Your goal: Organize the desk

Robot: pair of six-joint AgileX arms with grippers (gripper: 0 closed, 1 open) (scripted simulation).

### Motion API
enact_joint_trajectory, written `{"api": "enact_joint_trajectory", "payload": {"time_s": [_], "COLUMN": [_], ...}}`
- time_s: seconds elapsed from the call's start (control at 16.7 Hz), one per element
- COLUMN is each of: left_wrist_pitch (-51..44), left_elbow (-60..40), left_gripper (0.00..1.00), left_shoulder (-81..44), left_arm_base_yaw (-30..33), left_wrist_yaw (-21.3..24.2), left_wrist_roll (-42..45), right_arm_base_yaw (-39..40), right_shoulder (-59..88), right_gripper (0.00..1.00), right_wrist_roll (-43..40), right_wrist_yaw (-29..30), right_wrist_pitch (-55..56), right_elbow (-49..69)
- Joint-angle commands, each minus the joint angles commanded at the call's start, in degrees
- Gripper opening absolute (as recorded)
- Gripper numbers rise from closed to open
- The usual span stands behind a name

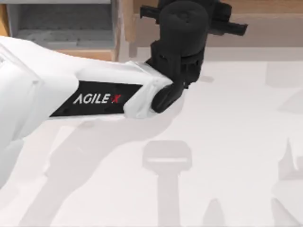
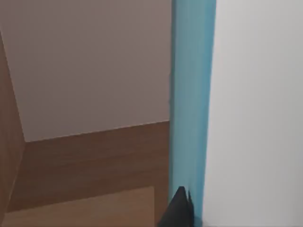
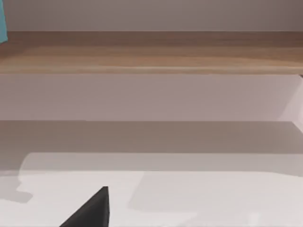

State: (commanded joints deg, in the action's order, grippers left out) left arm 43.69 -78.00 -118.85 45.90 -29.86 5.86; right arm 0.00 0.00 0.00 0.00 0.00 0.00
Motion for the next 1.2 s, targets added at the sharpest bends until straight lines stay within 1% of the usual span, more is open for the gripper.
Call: {"api": "enact_joint_trajectory", "payload": {"time_s": [0.36, 0.48, 0.6, 0.72, 0.9, 1.08, 1.2], "left_wrist_pitch": [7.43, 8.37, 8.46, 7.73, 5.81, 3.78, 2.69], "left_elbow": [19.97, 26.77, 32.91, 38.15, 43.43, 44.8, 43.4], "left_gripper": [0.0, 0.0, 0.0, 0.0, 0.0, 0.0, 0.0], "left_shoulder": [12.34, 15.56, 18.48, 20.9, 23.35, 24.09, 23.63], "left_arm_base_yaw": [0.93, 0.06, -1.81, -4.84, -11.16, -19.15, -24.44], "left_wrist_yaw": [13.2, 16.5, 18.83, 19.98, 20.11, 19.12, 18.27], "left_wrist_roll": [9.57, 15.01, 21.97, 30.44, 44.18, 59.39, 68.48], "right_arm_base_yaw": [0.0, 0.0, 0.0, 0.0, 0.0, 0.0, 0.0], "right_shoulder": [0.0, 0.0, 0.0, 0.0, 0.0, 0.0, 0.0], "right_gripper": [1.0, 1.0, 1.0, 1.0, 1.0, 1.0, 1.0], "right_wrist_roll": [0.0, 0.0, 0.0, 0.0, 0.0, 0.0, 0.0], "right_wrist_yaw": [0.0, 0.0, 0.0, 0.0, 0.0, 0.0, 0.0], "right_wrist_pitch": [0.0, 0.0, 0.0, 0.0, 0.0, 0.0, 0.0], "right_elbow": [0.0, 0.0, 0.0, 0.0, 0.0, 0.0, 0.0]}}
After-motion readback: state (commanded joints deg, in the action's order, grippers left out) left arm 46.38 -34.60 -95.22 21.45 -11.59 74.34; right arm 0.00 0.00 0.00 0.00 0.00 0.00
